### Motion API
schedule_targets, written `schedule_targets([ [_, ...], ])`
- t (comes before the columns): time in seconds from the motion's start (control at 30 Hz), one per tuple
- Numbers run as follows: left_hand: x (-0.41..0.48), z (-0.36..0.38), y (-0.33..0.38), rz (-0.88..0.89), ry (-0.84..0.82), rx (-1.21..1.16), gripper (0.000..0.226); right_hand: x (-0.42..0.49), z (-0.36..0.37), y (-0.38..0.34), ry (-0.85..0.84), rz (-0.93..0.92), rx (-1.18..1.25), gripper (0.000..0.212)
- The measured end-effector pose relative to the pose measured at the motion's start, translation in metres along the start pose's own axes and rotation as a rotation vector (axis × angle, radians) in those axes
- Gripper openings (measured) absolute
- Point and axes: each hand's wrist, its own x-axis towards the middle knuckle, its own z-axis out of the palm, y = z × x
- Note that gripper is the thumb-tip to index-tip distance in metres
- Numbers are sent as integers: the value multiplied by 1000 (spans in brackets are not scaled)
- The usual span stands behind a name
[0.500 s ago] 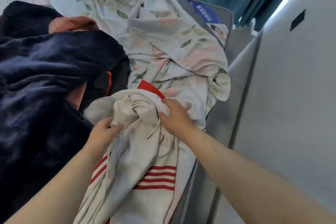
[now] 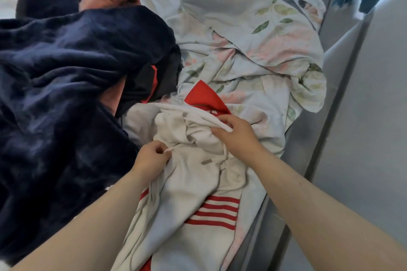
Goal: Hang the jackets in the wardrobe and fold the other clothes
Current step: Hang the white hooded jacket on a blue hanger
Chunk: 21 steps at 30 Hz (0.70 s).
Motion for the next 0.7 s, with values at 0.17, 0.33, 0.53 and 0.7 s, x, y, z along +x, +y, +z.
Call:
schedule_targets([
  [0.17, -32, -4, 10, 33, -103, -172, 20, -42, -32, 18, 16, 86, 96, 22],
  [0.33, -76, -4, 23, -27, -270, -381, 15, -84, -61, 46, 184, 321, 121, 14],
  [0.53, -107, 13, 24, 15, -508, -120, 21, -104, -65, 65, 38, 505, -253, 18],
  [0.7, -118, 19, 29, 175, -391, -177, 25, -106, -38, 41, 135, 35, -331, 44],
])
